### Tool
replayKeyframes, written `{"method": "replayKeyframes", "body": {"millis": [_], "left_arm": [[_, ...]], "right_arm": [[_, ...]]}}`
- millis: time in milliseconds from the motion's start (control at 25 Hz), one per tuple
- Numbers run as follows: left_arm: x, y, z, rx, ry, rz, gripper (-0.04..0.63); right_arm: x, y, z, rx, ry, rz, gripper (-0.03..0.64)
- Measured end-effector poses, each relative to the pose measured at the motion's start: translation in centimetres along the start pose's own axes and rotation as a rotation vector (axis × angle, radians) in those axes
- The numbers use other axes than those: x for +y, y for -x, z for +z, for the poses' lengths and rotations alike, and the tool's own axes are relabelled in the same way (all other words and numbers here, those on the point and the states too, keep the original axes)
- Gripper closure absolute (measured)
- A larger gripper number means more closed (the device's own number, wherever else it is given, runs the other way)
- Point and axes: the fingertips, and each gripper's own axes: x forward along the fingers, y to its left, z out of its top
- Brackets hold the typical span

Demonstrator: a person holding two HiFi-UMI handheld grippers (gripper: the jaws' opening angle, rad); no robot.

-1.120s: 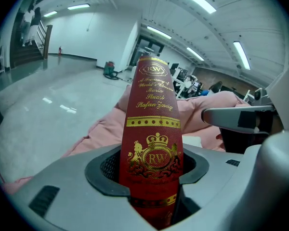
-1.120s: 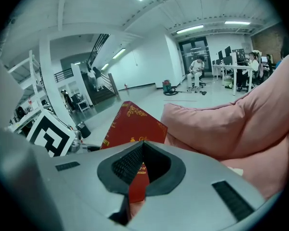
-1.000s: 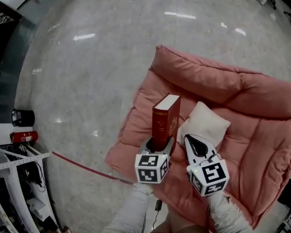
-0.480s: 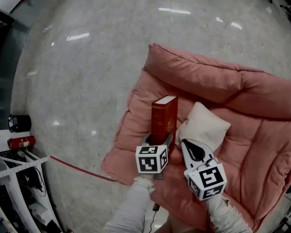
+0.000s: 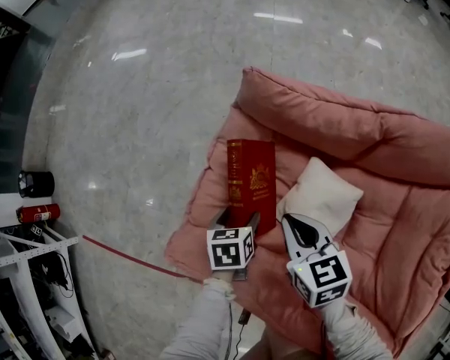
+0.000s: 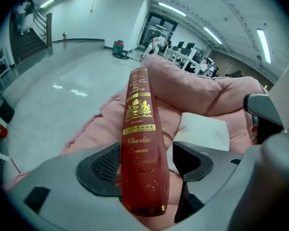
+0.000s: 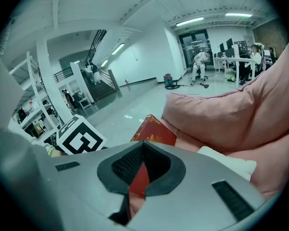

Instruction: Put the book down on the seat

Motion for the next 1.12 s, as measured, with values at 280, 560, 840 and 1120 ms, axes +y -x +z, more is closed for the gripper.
{"method": "replayKeyframes", "body": {"millis": [280,560,840,1120], "left_arm": [[0.3,4.1,0.1,-0.053,0.016,0.018,0.259],[-0.8,9.8,-0.2,-0.123,0.033,0.024,0.339],[-2.3,16.0,-0.4,-0.227,0.11,0.017,0.469],[-3.3,20.9,-1.2,-0.289,0.097,0.062,0.583]], "right_arm": [[1.9,0.9,1.1,-0.009,0.037,0.022,0.612],[4.5,2.9,2.5,-0.032,0.071,0.045,0.612],[7.3,5.8,2.7,-0.034,0.108,0.066,0.612],[10.5,9.1,2.7,-0.042,0.149,0.085,0.612]]}}
